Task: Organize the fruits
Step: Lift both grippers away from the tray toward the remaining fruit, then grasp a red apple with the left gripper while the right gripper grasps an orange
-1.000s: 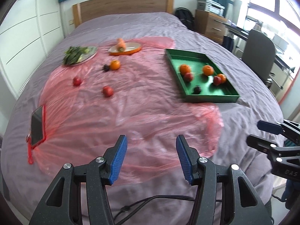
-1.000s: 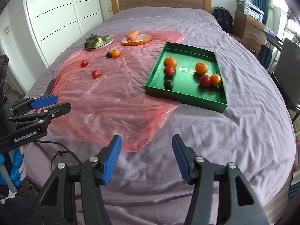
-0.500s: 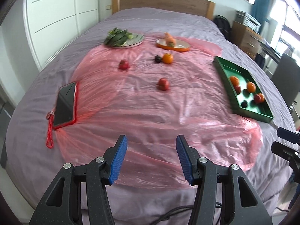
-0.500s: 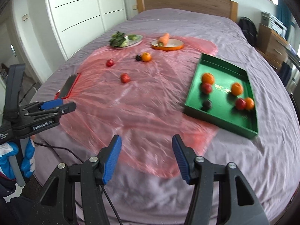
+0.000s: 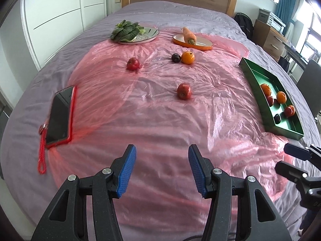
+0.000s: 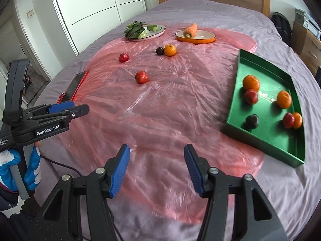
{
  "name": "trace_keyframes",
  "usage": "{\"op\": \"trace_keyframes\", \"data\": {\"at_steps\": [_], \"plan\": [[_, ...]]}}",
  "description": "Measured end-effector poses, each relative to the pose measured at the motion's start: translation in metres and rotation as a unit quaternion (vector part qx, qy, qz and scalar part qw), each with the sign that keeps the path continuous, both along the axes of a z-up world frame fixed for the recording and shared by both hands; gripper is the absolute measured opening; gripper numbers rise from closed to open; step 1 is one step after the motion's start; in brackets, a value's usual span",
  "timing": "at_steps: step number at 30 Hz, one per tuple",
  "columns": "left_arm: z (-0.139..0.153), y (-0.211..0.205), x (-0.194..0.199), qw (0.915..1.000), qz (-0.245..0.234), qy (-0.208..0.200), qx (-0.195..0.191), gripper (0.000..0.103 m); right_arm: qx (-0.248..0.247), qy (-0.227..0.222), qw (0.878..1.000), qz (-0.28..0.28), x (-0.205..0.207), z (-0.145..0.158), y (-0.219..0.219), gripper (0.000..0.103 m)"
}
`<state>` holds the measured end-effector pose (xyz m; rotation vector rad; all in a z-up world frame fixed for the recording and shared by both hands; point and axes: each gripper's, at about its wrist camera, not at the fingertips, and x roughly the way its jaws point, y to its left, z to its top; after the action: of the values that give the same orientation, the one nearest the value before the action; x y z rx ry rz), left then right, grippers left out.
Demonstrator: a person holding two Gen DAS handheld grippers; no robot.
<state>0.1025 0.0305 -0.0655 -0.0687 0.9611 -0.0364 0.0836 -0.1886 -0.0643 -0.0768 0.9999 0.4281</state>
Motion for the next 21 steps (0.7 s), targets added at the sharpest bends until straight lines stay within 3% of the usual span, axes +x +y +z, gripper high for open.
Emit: {"op": "trace_keyframes", "data": {"at_steps": [14, 21], "plan": [[-0.016, -0.026, 0.094, 0.9993, -0.036, 0.007, -0.005, 0.048, 0.035, -0.006, 0.999, 0.023, 0.094, -0.018, 0.009, 0.101], [-0.032, -0.029, 0.126, 0.9987, -0.048, 0.013, -0.011, 0.048, 0.019, -0.023, 0.998, 0.053, 0.162, -0.019, 0.032, 0.101]]}}
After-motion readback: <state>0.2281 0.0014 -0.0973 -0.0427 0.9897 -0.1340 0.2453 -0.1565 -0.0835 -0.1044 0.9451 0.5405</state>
